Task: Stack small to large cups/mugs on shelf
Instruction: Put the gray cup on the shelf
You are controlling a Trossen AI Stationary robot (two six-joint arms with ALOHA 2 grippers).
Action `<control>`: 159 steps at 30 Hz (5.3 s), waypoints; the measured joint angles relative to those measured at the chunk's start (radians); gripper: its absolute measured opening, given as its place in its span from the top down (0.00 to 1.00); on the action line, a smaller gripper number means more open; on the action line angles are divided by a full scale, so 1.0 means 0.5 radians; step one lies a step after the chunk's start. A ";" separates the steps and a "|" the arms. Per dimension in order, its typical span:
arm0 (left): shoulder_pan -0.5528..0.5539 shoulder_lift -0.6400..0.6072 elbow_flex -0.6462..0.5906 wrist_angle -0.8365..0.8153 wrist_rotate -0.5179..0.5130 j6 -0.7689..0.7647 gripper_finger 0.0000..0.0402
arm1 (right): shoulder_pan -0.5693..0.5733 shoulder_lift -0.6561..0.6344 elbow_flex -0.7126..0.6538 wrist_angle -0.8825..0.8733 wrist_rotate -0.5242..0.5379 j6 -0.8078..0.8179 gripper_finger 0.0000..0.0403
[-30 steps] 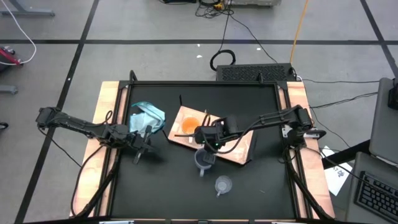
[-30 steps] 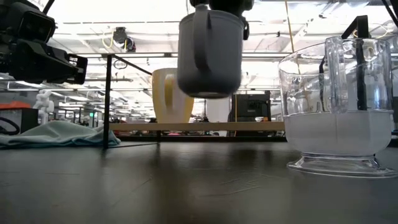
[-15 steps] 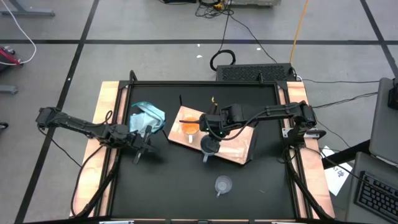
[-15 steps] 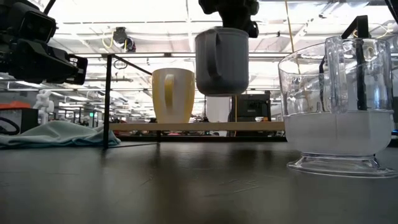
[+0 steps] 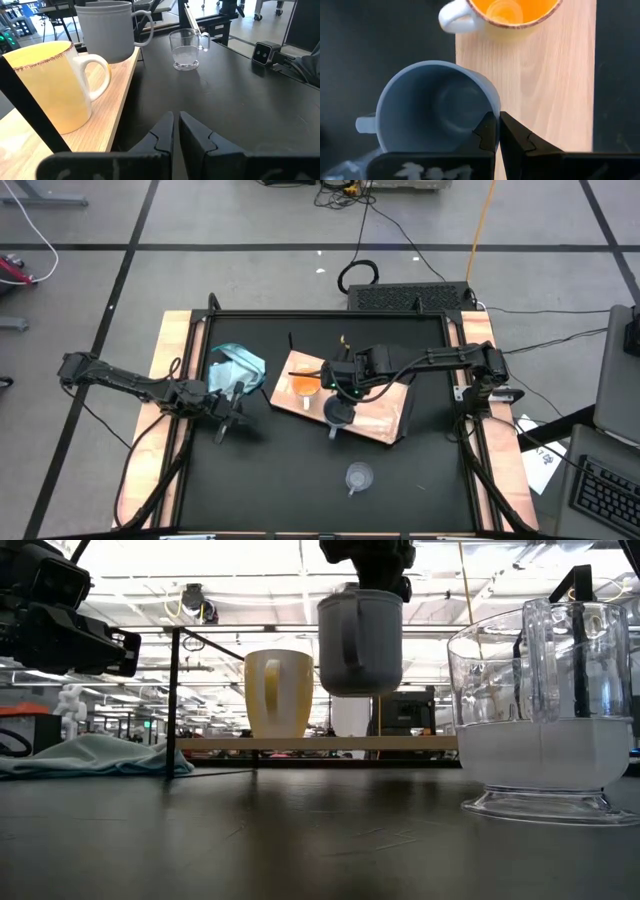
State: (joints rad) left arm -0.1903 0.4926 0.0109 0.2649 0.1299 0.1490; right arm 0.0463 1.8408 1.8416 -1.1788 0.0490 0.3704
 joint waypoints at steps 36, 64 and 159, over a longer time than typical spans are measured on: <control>-0.001 0.000 0.000 -0.004 0.000 -0.005 0.92 | -0.242 0.000 -0.001 0.029 -0.158 -0.253 1.00; 0.000 0.000 0.000 0.038 0.001 0.005 0.92 | -0.355 -0.259 -0.600 0.476 -0.187 -0.243 1.00; 0.000 0.000 -0.001 -0.021 0.000 0.042 0.92 | -0.390 -0.299 -0.781 0.600 -0.351 -0.180 0.92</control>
State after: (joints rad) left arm -0.1903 0.4927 0.0105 0.2546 0.1299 0.1701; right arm -0.1486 1.6913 1.4509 -0.8789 -0.1267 0.2802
